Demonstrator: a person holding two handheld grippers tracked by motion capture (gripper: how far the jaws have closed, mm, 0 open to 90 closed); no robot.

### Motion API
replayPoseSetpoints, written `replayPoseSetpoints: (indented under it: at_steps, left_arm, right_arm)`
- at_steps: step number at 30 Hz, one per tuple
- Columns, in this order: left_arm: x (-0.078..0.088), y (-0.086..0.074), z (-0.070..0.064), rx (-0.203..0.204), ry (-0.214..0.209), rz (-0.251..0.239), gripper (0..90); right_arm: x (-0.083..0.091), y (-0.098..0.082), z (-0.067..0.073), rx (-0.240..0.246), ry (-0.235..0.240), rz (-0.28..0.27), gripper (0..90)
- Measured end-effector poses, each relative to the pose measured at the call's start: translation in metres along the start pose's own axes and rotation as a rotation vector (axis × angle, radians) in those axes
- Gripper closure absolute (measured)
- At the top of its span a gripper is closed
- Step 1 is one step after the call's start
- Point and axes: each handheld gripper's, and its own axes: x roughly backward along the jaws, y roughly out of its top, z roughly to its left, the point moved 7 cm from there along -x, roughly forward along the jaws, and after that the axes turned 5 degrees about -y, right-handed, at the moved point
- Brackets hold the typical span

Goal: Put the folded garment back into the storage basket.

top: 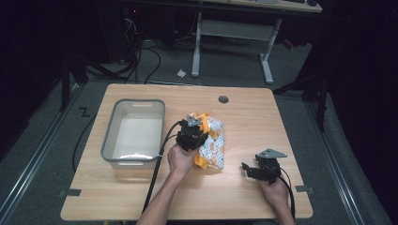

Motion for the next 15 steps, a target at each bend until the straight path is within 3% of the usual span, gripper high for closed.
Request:
replayPoseSetpoints:
  at_steps: [3, 7, 15]
  left_arm:
    - [0.007, 0.007, -0.006, -0.024, -0.005, -0.013, 77.9]
    - [0.014, 0.010, -0.007, -0.004, -0.033, -0.033, 78.1]
    - [0.027, 0.013, -0.004, 0.007, -0.043, -0.048, 78.4]
  right_arm:
    - [0.000, 0.000, 0.000, 0.000, 0.000, 0.000, 29.1]
    - [0.000, 0.000, 0.000, 0.000, 0.000, 0.000, 29.1]
    - [0.000, 0.000, 0.000, 0.000, 0.000, 0.000, 29.1]
